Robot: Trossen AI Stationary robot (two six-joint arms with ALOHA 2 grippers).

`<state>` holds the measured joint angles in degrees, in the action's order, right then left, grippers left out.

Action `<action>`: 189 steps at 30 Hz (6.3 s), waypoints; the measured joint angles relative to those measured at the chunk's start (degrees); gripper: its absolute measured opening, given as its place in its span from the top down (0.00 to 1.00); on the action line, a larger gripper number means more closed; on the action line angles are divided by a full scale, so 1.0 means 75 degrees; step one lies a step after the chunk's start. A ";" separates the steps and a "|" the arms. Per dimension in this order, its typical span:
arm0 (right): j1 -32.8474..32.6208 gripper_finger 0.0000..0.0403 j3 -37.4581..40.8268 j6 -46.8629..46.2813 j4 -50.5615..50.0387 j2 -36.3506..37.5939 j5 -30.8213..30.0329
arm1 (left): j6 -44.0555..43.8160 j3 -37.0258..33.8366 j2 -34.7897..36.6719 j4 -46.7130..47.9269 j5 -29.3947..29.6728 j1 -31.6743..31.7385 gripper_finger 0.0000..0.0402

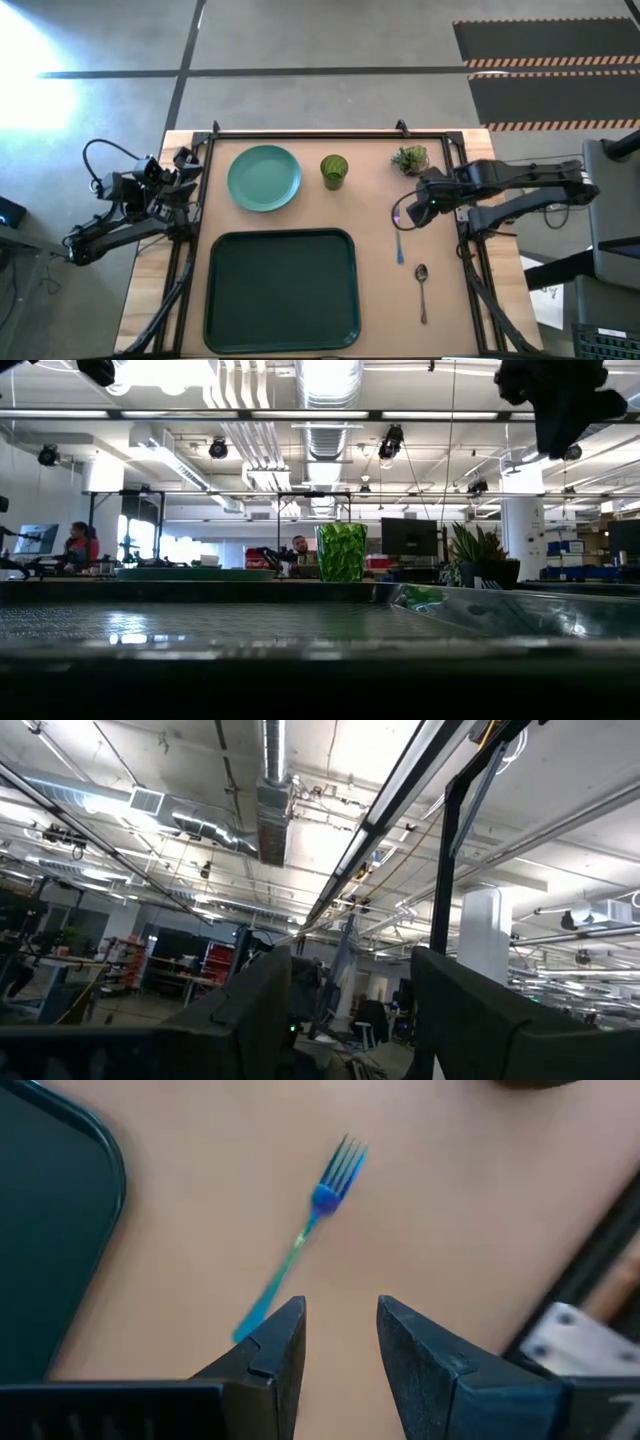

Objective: Pick and place plate/cup/fork/spoon on tray
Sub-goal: Put the fork on the right of the serving tray

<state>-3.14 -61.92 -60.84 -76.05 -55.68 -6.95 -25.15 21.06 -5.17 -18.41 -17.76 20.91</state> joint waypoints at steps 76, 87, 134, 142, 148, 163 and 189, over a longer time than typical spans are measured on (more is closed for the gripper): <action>-0.0874 0.54 0.2622 -0.1314 0.4871 -0.3476 -0.0022 | -0.0023 -0.0012 0.0000 -0.0015 -0.0437 0.0003 0.52; -0.0877 0.54 0.2606 -0.1508 0.5020 -0.3966 -0.0064 | -0.0023 -0.0012 0.0000 -0.0015 -0.0443 0.0001 0.52; -0.2075 0.98 -0.1319 -0.2985 0.3928 -0.4058 -0.3858 | -0.0017 -0.0003 0.0000 -0.0009 -0.0487 0.0001 0.52; -0.2785 0.98 -0.2402 -0.4453 0.3929 -0.5655 -0.3806 | -0.0015 -0.0003 0.0000 -0.0012 -0.0484 0.0000 0.52; -0.3009 0.98 -0.3491 -0.5211 0.3906 -0.6884 -0.3215 | -0.0015 -0.0003 0.0000 -0.0012 -0.0479 0.0003 0.52; -0.3961 0.97 -0.5865 -0.7588 0.3619 -0.8989 -0.1995 | -0.0015 -0.0003 0.0000 -0.0020 -0.0449 0.0003 0.52; -0.4080 0.97 -0.5603 -0.6899 0.2869 -0.9166 -0.1593 | -0.0017 -0.0003 0.0000 -0.0038 -0.0495 0.0001 0.52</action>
<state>-33.74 -103.94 -112.59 -54.53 -124.42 -18.90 -25.28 21.04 -5.17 -18.70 -21.47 20.91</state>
